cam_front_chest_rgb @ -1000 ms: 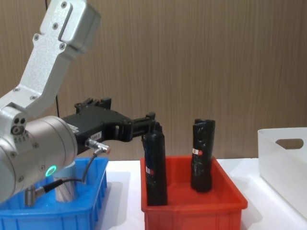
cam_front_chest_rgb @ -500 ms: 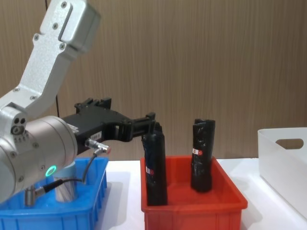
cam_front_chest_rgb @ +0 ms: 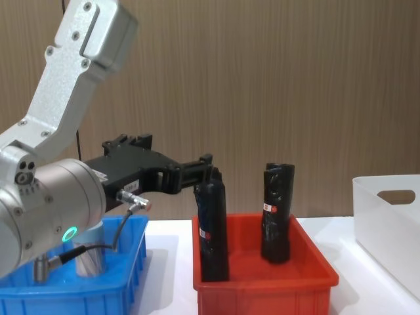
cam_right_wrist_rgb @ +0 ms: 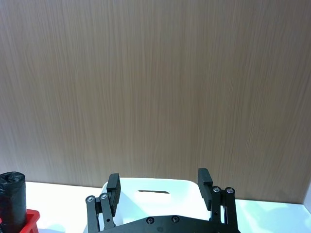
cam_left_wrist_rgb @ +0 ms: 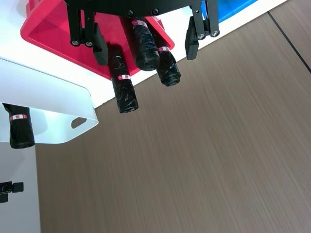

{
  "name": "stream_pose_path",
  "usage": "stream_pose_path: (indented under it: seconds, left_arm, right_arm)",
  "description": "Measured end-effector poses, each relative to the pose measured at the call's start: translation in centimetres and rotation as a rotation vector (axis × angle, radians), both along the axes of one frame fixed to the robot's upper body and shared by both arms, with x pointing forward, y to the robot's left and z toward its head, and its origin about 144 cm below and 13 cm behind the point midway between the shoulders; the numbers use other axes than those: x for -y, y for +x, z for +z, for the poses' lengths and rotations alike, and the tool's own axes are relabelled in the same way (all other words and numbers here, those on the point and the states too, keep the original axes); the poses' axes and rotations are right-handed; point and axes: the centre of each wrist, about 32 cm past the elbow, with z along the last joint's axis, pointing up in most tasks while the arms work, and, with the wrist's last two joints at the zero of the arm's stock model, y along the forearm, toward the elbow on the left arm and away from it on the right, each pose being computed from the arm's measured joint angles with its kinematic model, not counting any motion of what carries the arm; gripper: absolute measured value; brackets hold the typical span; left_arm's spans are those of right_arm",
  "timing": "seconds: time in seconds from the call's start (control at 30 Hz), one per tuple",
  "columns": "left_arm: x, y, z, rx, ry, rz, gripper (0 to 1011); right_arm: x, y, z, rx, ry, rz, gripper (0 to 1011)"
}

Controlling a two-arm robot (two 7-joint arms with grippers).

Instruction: Pick the cotton swabs from the blue box and place them into the white box.

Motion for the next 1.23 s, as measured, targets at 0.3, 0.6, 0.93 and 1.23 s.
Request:
stream_pose_path:
  seconds: [0.3, 0.6, 0.93, 1.23]
  left_arm:
    - [0.0, 0.0, 0.0, 0.0, 0.0, 0.0, 1004]
    - [0.0, 0.0, 0.0, 0.0, 0.0, 0.0, 1004]
    - [0.0, 0.0, 0.0, 0.0, 0.0, 0.0, 1004]
    - [0.0, 0.0, 0.0, 0.0, 0.0, 0.0, 1004]
  right_arm:
    - [0.02, -0.07, 0.0, 0.002, 0.0, -0.001, 1002]
    - [0.03, -0.11, 0.02, 0.003, 0.001, -0.001, 1002]
    - [0.02, -0.13, 0.0, 0.003, 0.001, 0.0, 1002]
    - [0.02, -0.14, 0.0, 0.003, 0.0, 0.0, 1002]
